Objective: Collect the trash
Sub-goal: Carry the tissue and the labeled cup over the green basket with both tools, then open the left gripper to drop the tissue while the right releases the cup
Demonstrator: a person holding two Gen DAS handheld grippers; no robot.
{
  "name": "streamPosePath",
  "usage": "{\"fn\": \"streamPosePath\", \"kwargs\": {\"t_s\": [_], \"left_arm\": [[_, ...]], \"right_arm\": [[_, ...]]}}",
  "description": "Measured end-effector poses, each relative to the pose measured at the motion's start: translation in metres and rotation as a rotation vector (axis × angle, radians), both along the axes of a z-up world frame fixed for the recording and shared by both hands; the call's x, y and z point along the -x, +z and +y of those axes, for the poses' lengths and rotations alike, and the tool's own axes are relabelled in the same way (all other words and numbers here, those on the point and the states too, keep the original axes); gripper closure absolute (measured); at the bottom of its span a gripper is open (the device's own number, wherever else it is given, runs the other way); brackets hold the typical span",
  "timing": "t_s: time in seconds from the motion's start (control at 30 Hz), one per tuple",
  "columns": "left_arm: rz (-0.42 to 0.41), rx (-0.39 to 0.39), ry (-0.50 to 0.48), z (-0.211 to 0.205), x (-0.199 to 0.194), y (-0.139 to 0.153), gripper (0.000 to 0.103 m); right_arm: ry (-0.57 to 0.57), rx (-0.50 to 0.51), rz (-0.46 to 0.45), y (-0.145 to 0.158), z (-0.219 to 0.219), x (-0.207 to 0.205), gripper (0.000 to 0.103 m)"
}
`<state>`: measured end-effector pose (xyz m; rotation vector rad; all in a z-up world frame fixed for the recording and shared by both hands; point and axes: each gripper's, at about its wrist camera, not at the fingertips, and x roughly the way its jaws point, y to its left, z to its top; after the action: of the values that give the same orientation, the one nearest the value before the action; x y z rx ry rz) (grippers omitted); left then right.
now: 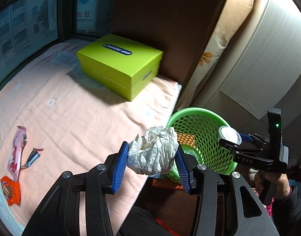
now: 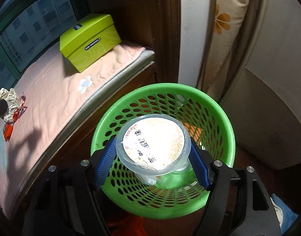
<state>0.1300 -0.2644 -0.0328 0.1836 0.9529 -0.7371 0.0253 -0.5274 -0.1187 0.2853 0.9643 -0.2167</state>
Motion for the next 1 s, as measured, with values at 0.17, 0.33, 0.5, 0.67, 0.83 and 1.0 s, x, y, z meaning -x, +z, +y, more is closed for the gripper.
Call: {"fn": "streamPosePath", "kwargs": {"t_s": [0.17, 0.33, 0.5, 0.67, 0.83, 1.0], "left_arm": [[0.014, -0.012, -0.046, -0.025, 0.007, -0.006, 0.057], [0.028, -0.023, -0.084, -0.048, 0.015, -0.016, 0.057], [0.057, -0.027, -0.120, -0.073, 0.023, -0.027, 0.057], [0.083, -0.037, -0.159, -0.097, 0.031, -0.039, 0.056], [0.120, -0.050, -0.179, -0.117, 0.038, -0.052, 0.052], [0.149, -0.050, -0.207, -0.132, 0.047, -0.060, 0.045]], "right_arm": [[-0.032, -0.009, -0.014, 0.002, -0.014, 0.013, 0.027], [-0.048, -0.012, -0.045, 0.011, -0.023, 0.027, 0.026], [-0.067, -0.013, -0.082, 0.023, -0.030, 0.040, 0.025], [-0.086, -0.003, -0.115, 0.035, -0.036, 0.053, 0.025], [-0.112, -0.014, -0.136, 0.040, -0.044, 0.066, 0.025], [-0.124, -0.021, -0.140, 0.040, -0.048, 0.075, 0.025]]}}
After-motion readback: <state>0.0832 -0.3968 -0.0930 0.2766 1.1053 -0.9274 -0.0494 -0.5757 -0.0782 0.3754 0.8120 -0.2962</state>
